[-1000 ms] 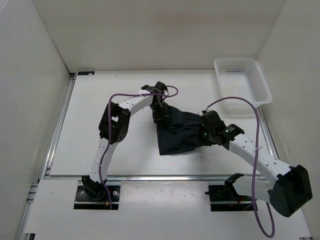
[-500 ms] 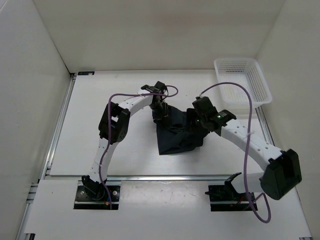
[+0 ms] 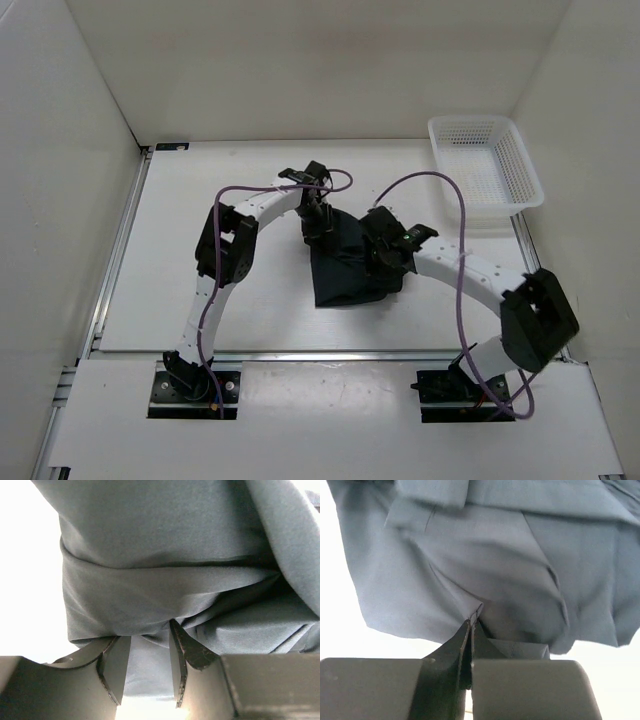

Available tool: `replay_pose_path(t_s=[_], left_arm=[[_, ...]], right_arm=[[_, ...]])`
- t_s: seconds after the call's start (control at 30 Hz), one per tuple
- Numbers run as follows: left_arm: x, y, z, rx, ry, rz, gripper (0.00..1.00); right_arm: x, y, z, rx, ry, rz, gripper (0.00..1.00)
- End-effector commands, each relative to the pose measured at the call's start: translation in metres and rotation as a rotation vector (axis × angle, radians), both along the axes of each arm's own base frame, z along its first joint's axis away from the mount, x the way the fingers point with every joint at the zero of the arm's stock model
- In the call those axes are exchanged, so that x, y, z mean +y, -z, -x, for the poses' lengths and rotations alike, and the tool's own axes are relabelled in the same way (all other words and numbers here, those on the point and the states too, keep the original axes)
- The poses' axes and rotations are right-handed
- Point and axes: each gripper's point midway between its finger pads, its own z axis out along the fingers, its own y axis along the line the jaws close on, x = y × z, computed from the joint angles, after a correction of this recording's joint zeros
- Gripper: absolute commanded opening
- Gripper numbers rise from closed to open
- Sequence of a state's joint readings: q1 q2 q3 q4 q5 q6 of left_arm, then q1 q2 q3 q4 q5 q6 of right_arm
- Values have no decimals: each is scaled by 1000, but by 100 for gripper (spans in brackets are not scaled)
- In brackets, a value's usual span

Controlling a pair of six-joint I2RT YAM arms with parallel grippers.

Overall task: Fold and stack the shorts
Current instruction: Fold the shorts

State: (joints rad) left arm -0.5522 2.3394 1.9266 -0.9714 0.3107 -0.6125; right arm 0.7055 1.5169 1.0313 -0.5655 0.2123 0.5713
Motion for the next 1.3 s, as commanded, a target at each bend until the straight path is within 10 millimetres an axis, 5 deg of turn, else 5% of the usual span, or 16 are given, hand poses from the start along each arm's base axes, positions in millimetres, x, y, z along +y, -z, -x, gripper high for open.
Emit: replay_pose_path(t_s=[0.0, 0.27, 0.3, 0.33, 0.43, 0.5, 0.63, 0.67, 0.77, 0.87, 0.97, 1.1, 1.27], left_arm=[[16, -12, -14, -58, -10, -13, 47], [20, -4, -15, -41, -10, -15, 47], [19, -7, -17, -49, -10, -11, 47], [18, -7, -17, -45, -8, -3, 47], [18, -7, -17, -48, 1, -3, 47], [19, -5, -14, -40, 1, -8, 47], [20, -12, -14, -51, 1, -2, 47], [20, -12, -14, -51, 1, -2, 47], [21, -15, -10, -49, 1, -2, 47], [21, -31, -10, -77, 0, 13, 47], [25, -51, -13, -113, -1, 30, 52], [29, -78, -14, -149, -10, 63, 61], [41, -123, -19, -208, -41, 130, 70]], right_arm=[[-16, -17, 17, -65, 33, 2, 0], [-41, 19, 88, 20, 131, -14, 5], [-43, 19, 91, 18, 124, 1, 11], [-44, 15, 88, 4, 138, -1, 35], [-50, -15, 78, -86, 168, 18, 77], [-53, -41, 68, -169, 173, -1, 84], [-54, -88, 43, -319, 178, 2, 77], [-50, -102, 35, -349, 179, -5, 58], [-39, -108, 16, -358, 154, 58, 24], [-12, -88, 1, -304, 65, 116, 10], [19, -76, -4, -261, -45, 70, 13], [52, -64, -9, -205, -163, 13, 42], [63, -46, -28, -153, -171, -9, 60]])
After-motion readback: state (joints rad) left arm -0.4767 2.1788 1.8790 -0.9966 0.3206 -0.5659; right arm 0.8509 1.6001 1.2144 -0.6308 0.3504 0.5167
